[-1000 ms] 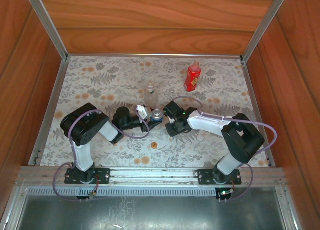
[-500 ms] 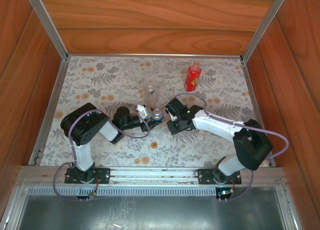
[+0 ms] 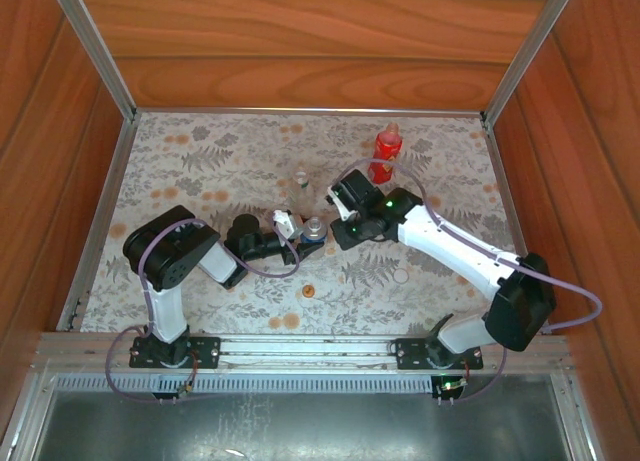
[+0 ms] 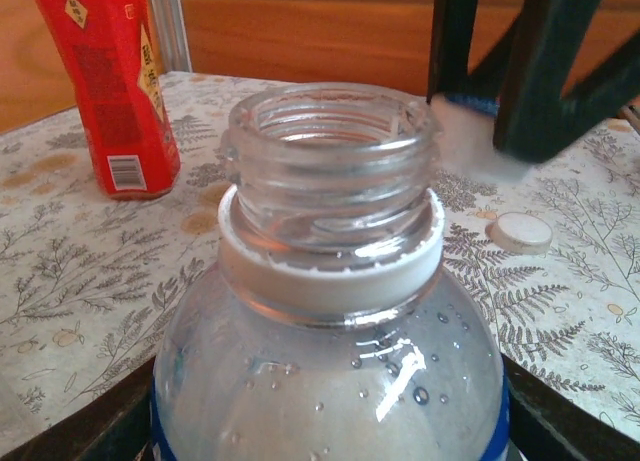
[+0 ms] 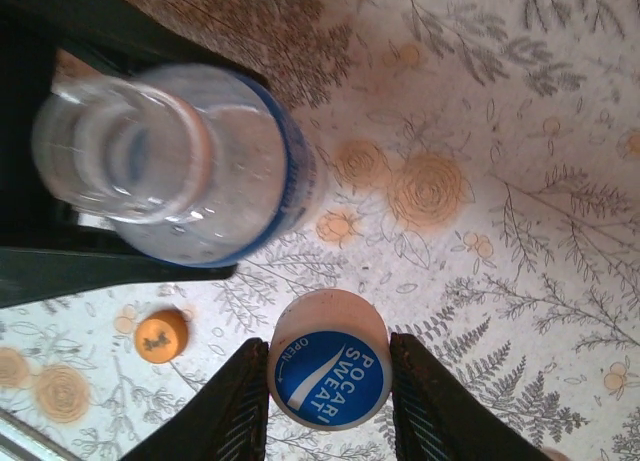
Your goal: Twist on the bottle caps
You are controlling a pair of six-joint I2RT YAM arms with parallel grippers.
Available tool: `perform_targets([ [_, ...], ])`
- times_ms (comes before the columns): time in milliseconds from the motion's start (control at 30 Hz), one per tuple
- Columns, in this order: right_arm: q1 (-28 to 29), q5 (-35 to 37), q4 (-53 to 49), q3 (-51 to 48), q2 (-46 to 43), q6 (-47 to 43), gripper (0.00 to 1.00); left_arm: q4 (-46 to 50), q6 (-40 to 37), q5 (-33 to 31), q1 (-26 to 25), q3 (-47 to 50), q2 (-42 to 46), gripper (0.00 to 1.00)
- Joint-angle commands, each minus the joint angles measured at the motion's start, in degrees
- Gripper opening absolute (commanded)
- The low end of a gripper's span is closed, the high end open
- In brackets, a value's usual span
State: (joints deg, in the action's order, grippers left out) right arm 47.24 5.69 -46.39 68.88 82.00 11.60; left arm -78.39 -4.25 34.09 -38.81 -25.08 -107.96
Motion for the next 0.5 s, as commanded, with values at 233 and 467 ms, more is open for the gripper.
perform_targets([
  [233, 2.7, -2.7, -2.9, 9.1, 2.9, -3.2, 0.34, 8.0, 2.1, 2.2, -0.2, 0.6, -3.1, 0.60],
  [467, 2.8, -3.0, -3.6, 12.7, 7.4, -4.7, 0.34, 8.0, 2.4, 2.7, -0.1, 0.4, -3.3, 0.57],
])
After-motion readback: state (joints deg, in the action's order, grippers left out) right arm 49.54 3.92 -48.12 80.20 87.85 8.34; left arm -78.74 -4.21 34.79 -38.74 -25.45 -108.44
